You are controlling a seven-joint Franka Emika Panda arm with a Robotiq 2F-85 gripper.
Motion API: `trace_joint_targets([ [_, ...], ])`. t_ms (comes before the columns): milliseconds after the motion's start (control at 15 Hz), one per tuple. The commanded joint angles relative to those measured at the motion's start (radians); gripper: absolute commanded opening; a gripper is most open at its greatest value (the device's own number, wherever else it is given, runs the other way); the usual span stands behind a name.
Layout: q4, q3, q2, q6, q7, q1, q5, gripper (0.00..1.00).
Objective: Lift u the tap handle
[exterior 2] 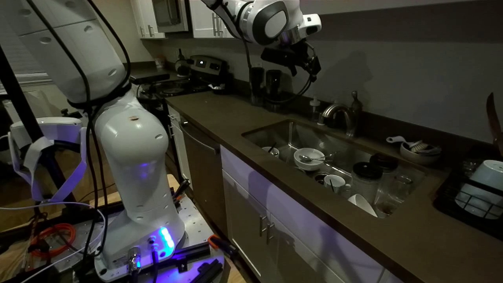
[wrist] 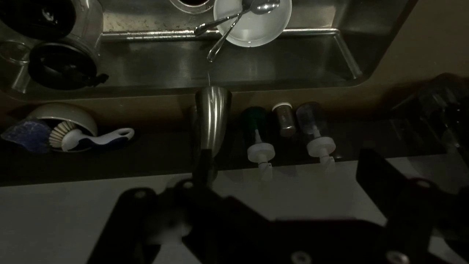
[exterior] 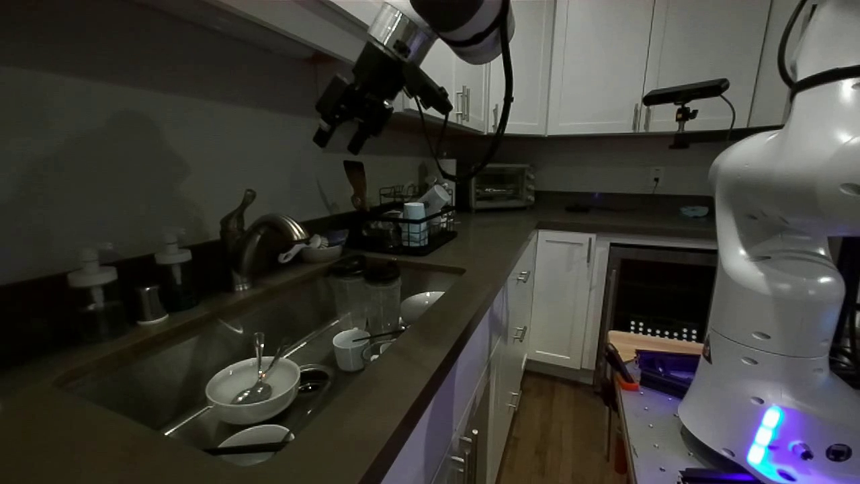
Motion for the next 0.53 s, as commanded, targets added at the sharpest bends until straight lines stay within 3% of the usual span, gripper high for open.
trace_joint_targets([
  [0,-0.044,0.039,0.045,0.185,0.039,-0.024,-0.031,1.0],
  [267,-0.077,0.069,0.142,0.456,0.107,-0.053,-0.078,1.0],
  [333,-0.067,0.078,0.177,0.512,0.129,-0.075,-0.096,0.75],
  [467,-0.039,0.085,0.232,0.571,0.14,-0.108,-0.113,0.67],
])
